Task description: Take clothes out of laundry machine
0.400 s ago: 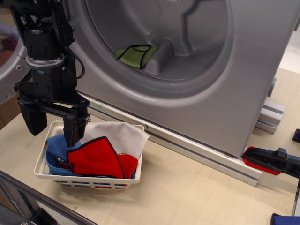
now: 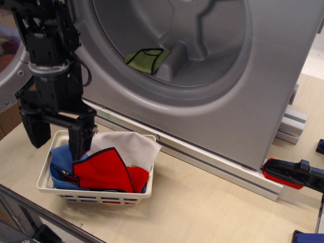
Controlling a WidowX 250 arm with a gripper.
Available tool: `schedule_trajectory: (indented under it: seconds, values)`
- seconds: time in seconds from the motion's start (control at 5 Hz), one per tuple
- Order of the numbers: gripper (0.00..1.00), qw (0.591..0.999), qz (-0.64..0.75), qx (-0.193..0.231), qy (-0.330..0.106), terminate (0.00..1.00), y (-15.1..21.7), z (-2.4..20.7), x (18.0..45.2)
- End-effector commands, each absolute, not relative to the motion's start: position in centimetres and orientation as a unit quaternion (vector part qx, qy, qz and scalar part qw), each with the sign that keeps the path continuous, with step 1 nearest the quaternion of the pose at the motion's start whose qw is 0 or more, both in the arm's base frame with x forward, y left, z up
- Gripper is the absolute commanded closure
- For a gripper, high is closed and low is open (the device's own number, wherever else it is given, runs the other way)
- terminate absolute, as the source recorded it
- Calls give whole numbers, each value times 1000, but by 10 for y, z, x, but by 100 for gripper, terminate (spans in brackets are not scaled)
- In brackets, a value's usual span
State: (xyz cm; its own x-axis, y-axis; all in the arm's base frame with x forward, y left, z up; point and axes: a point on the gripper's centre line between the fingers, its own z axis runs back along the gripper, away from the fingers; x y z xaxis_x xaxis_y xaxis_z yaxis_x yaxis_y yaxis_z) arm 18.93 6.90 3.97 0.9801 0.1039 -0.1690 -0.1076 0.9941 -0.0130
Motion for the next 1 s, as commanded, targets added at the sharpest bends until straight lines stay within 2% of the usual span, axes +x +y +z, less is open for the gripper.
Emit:
schedule_trajectory:
  seconds: [0.0, 0.4, 0.6, 0.8]
  values:
    - [0, 998, 12, 65, -4, 0, 78, 54, 251]
    - [0, 985, 7, 106, -137, 0, 80, 87, 301]
    - [0, 978, -19, 127, -166, 0, 80, 94, 324]
    - [0, 971, -36, 131, -197, 0, 75, 96, 341]
